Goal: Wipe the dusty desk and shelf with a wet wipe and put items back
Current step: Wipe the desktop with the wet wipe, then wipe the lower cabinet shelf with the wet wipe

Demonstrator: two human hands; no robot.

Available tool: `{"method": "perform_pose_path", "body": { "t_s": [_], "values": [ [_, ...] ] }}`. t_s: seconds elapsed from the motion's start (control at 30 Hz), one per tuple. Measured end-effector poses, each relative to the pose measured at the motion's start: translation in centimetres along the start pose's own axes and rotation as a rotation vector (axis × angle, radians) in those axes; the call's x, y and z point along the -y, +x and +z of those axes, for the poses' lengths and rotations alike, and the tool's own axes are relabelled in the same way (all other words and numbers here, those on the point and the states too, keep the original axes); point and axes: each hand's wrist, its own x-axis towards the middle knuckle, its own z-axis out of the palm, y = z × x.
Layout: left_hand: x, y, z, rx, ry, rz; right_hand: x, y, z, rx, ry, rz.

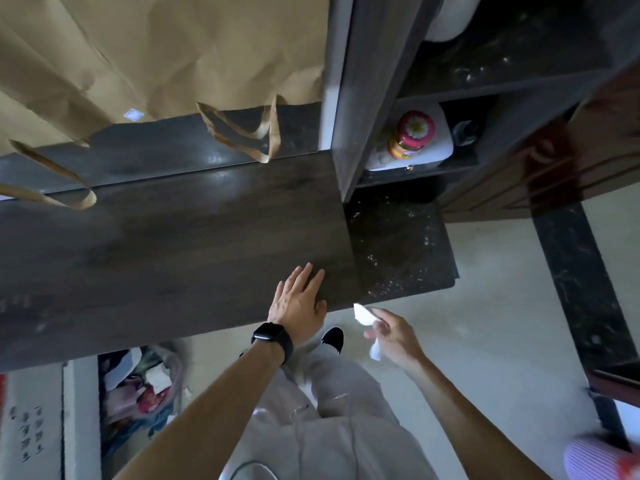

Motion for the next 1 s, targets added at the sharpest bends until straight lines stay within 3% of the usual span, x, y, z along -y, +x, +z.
{"method": "perform_pose_path", "body": {
  "t_s": [0.13,0.2,0.3,0.4,0.57,0.63,0.73,0.9,1.0],
  "values": [
    [-3.6,0.4,-0.9,0.09,0.019,0.261,1.6,-2.5,-3.7,0.071,0.02,-0.172],
    [-5.0,0.5,-1.5,0.07,0.058,0.317,2.7,-3.2,-4.6,0.064,0.105,-0.171],
    [-5.6,0.6,-2.4,-0.082,-0.059,0.245,4.4,-4.2,-5.5,0.111,0.473,-0.063],
    [-5.4,0.6,-2.7,-0.082,-0.203,0.161,6.1,-5.5,-6.4,0.189,0.864,0.022],
    [-5.3,-0.2,-2.7,0.015,-0.379,0.126,7.1,-6.0,-5.7,0.113,0.658,-0.063],
    [-5.6,-0.7,-2.7,0.053,-0.397,0.154,7.4,-5.8,-5.5,0.014,0.68,-0.069],
    [-6.4,-1.0,-2.5,0.061,-0.478,0.047,7.7,-5.1,-5.7,-0.099,0.709,-0.082],
    [-9.5,-0.5,-1.5,0.17,-1.044,-0.182,6.9,-3.1,-7.0,-0.195,0.65,-0.163],
    [-12.0,0.6,-0.4,0.082,-0.852,-0.19,5.3,-1.3,-9.3,-0.153,0.51,-0.276]
  ]
}}
